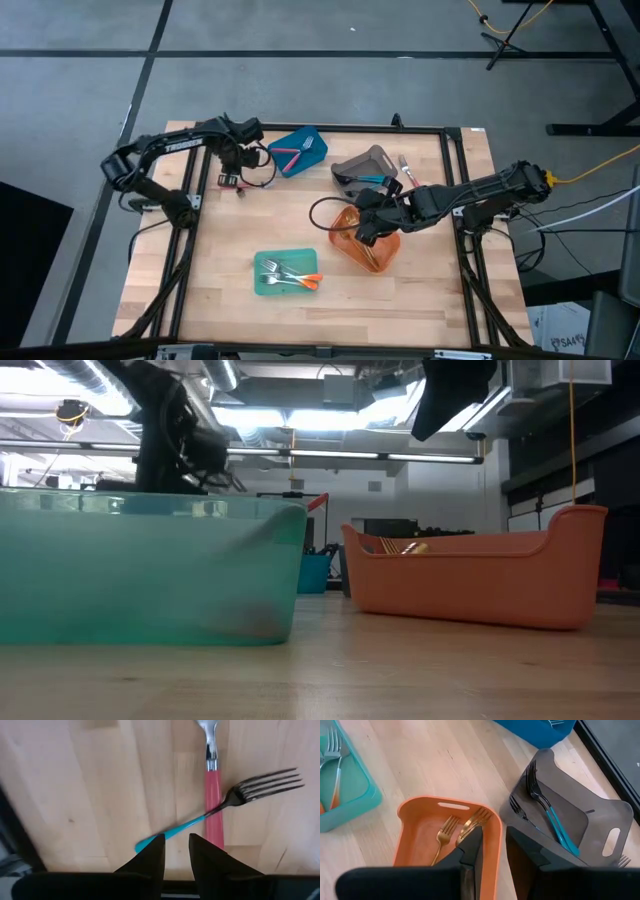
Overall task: Sort silverware by color (type)
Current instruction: Put the blue fork into the black bin
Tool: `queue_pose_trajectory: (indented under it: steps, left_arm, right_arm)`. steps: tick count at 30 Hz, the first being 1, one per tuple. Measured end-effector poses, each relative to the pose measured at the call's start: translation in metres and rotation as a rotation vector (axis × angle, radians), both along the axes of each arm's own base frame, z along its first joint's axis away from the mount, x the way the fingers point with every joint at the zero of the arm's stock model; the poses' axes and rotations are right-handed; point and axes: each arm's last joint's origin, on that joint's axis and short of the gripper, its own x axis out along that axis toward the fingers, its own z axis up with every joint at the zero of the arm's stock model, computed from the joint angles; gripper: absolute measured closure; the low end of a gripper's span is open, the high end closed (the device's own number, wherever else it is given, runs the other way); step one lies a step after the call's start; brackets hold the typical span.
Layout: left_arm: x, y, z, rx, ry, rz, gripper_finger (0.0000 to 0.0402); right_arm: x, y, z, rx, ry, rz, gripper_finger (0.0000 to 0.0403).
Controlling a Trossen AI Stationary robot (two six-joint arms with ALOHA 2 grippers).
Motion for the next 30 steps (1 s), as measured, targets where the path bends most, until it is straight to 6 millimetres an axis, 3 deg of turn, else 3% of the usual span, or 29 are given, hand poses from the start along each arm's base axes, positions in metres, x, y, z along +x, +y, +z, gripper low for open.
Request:
queue_pose_trajectory:
  steps: [14,21,30]
  left_arm:
    - [0.008,0.010,-0.035,-0.088,0.150,0.001,0.0320]
    - [-0.005,0.000,-0.054,-0.118,0.248,-0.030,0.0320]
    - [-0.007,0.001,-0.067,-0.007,0.244,0.022,0.0320]
  right_arm:
    - [0.000,0.000,0.000,-0.001,0.002,0.003,0.0329]
    - [0.000,0.000,0.000,-0.002,0.005,0.003,0.0329]
    - [0.000,0.000,0.000,-0.002,0.005,0.003,0.0329]
